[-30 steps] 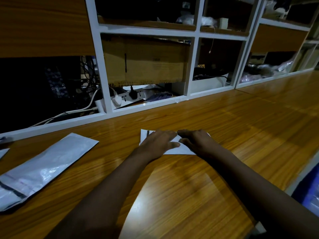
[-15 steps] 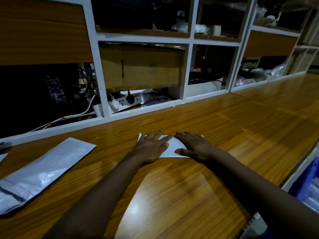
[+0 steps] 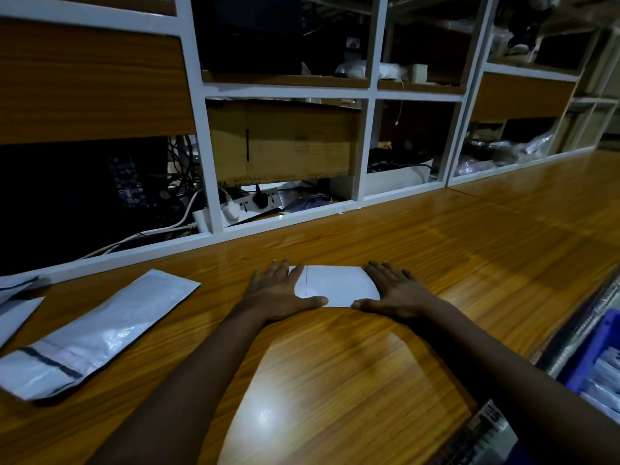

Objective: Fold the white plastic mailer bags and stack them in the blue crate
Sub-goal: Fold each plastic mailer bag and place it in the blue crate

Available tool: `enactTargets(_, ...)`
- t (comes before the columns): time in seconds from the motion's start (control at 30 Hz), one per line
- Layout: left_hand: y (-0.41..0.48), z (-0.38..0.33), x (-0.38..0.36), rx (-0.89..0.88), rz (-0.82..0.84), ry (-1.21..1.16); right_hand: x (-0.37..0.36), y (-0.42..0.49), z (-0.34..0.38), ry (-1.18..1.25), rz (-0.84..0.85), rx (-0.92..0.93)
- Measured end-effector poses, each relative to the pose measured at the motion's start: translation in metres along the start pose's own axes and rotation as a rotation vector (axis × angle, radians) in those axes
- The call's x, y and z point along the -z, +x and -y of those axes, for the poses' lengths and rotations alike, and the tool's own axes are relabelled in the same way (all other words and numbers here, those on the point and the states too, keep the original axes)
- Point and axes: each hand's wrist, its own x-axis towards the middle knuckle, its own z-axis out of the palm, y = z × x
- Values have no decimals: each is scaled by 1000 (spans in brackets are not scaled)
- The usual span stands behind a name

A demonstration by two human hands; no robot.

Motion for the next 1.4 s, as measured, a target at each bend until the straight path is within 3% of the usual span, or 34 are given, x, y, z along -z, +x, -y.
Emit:
enactTargets(0.13,-14,1,2,42,-46,28,-2,-15,-3,-46,-51,-36)
enactTargets(0.27,-24,-7,-5,34,-282,182,-14,-33,5,-294,-267,35)
enactTargets(0.47,-31,-62,-14,-41,-376,150,-15,-21,70,-116,-324,57)
enactTargets(0.73,-13,-90,-3,96,-383,89,-15,3,74,41,-508,-84)
enactTargets(1.23,31,-78,1,23,-411,141,-4,46,72,43,-378,-137)
enactTargets(1.4,38,-65,-5,-94,-240,78,-6,49,67,12,-244,-103)
